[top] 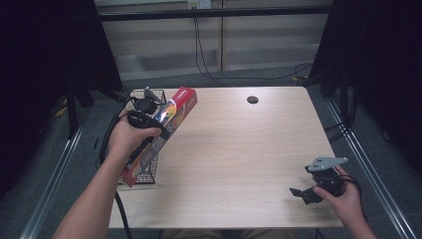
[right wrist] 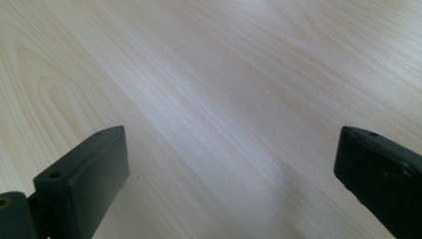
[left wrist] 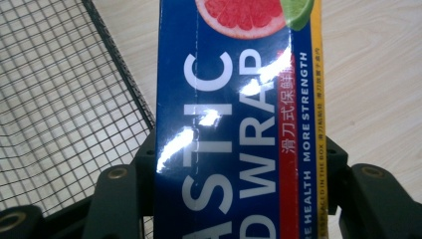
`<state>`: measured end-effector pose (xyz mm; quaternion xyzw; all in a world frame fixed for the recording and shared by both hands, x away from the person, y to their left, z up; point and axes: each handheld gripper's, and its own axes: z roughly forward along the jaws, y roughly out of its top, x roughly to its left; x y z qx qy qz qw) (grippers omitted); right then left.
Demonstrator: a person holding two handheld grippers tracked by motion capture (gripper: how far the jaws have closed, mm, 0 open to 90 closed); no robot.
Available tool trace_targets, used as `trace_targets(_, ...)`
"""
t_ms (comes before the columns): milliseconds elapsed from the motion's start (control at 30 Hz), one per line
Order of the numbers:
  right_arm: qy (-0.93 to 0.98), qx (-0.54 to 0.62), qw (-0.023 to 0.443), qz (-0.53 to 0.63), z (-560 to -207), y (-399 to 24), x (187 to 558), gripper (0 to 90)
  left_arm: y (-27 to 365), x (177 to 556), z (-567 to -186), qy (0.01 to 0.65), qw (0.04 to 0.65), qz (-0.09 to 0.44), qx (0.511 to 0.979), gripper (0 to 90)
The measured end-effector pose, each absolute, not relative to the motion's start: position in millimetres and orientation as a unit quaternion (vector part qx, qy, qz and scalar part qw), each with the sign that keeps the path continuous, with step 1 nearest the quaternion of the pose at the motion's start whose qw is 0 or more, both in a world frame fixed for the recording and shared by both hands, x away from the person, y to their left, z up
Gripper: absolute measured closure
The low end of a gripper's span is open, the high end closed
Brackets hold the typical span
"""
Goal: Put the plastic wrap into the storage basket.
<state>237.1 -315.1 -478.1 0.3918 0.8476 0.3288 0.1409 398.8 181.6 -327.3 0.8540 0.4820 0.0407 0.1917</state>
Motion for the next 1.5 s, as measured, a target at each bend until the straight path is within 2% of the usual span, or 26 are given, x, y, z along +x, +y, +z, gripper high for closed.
trace_targets(600, 0.846, 0.388, 0.142, 0.339, -476.5, -314.4, 237.6, 0.2, 206.2, 397.9, -325.7, 0.517, 0.191, 0.05, 0.833, 42.0)
trace_targets(1500, 0.843, 0.388, 0.144, 0.344, -475.9, -315.8, 237.9, 0.1, 239.6, 407.2, -342.0, 0.606, 0.167, 0.081, 0.773, 41.9)
